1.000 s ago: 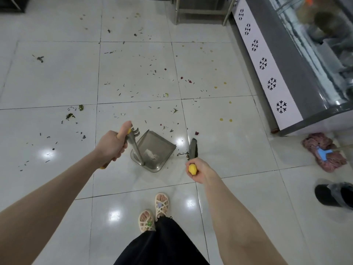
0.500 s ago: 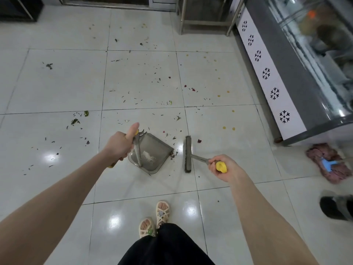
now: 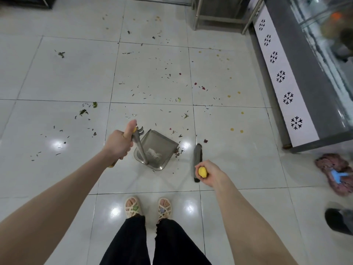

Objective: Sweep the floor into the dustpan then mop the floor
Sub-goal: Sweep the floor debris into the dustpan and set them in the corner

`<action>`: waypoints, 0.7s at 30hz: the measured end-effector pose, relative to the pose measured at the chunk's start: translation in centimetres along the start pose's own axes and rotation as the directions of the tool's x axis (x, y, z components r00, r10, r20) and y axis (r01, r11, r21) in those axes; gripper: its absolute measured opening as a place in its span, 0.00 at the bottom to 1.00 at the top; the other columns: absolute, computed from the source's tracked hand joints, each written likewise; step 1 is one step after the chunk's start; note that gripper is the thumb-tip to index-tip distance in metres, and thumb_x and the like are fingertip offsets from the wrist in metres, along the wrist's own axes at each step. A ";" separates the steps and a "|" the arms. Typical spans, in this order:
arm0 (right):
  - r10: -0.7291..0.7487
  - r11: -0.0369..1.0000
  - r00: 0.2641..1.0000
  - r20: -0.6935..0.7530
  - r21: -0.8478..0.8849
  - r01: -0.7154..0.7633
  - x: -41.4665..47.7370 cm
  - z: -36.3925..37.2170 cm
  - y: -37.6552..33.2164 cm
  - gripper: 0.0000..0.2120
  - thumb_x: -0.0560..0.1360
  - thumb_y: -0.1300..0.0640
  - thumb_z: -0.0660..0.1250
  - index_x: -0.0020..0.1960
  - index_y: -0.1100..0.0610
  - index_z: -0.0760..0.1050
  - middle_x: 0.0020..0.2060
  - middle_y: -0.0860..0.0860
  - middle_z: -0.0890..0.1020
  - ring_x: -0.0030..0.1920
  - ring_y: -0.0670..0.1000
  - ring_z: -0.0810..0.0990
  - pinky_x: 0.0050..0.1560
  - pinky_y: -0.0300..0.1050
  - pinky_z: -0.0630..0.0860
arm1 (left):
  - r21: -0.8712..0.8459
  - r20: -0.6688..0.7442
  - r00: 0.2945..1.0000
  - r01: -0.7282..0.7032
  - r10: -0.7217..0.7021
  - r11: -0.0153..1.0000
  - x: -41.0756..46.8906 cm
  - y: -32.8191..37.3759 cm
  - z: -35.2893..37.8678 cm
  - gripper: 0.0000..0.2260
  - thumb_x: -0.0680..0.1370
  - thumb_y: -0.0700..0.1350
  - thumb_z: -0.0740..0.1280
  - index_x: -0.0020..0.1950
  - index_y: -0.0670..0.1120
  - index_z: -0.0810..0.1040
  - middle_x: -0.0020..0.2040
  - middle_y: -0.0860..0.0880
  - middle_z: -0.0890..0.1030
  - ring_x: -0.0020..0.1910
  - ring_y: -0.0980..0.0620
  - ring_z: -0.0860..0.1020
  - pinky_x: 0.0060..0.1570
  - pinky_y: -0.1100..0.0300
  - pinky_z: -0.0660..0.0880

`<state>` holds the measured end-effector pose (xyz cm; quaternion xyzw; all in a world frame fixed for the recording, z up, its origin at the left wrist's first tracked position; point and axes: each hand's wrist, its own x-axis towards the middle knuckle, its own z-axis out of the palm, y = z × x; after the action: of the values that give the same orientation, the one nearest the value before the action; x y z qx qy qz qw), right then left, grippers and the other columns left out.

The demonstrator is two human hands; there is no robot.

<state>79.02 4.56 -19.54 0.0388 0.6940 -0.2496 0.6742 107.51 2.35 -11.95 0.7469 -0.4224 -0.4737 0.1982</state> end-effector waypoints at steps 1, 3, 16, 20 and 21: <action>0.003 1.000 1.000 0.014 -0.003 -0.003 0.1 1.0 0.0 0.08 0.75 0.73 0.59 0.42 0.61 0.66 0.34 0.55 0.70 0.31 0.50 0.71 0.20 0.36 0.73 | -0.005 0.000 1.000 0.001 -0.001 1.000 0.2 -0.1 -0.5 0.33 0.74 0.72 0.51 0.29 0.43 0.67 0.24 0.47 0.68 0.23 0.49 0.66 0.26 0.61 0.65; 0.005 1.000 0.999 0.046 0.003 -0.005 0.1 3.2 -0.1 0.08 0.75 0.72 0.60 0.43 0.62 0.67 0.36 0.56 0.70 0.32 0.50 0.71 0.21 0.36 0.74 | -0.013 -0.003 1.000 0.008 -0.009 1.000 0.9 -0.3 -1.7 0.33 0.74 0.71 0.51 0.29 0.43 0.67 0.24 0.48 0.68 0.23 0.49 0.65 0.25 0.61 0.65; -0.017 0.994 0.994 0.105 0.111 0.006 -0.1 11.2 -2.2 0.08 0.74 0.71 0.61 0.51 0.62 0.69 0.34 0.55 0.71 0.21 0.46 0.73 0.19 0.34 0.71 | -0.013 0.017 1.000 0.012 -0.012 1.000 5.4 -1.8 -9.6 0.31 0.75 0.70 0.52 0.29 0.44 0.65 0.25 0.48 0.68 0.23 0.48 0.64 0.26 0.61 0.66; -0.070 0.994 0.994 0.082 0.095 0.062 -1.0 12.1 -2.5 0.06 0.74 0.71 0.60 0.46 0.62 0.69 0.34 0.55 0.70 0.22 0.46 0.74 0.19 0.34 0.72 | -0.004 0.002 1.000 -0.008 0.008 1.000 6.2 -2.5 -11.6 0.32 0.76 0.69 0.52 0.26 0.44 0.65 0.22 0.50 0.68 0.22 0.48 0.65 0.27 0.61 0.66; -0.084 0.993 0.994 0.072 0.086 0.078 -1.2 12.6 -2.5 0.06 0.75 0.71 0.59 0.44 0.62 0.68 0.34 0.55 0.70 0.24 0.47 0.73 0.18 0.34 0.72 | -0.001 -0.002 1.000 -0.018 0.018 1.000 6.3 -2.7 -12.3 0.32 0.76 0.69 0.52 0.26 0.44 0.64 0.21 0.50 0.68 0.22 0.49 0.65 0.27 0.61 0.66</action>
<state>89.69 -2.28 -17.21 0.0291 0.6582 -0.3067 0.6869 120.66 -2.53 -11.46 0.7436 -0.4286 -0.4714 0.2031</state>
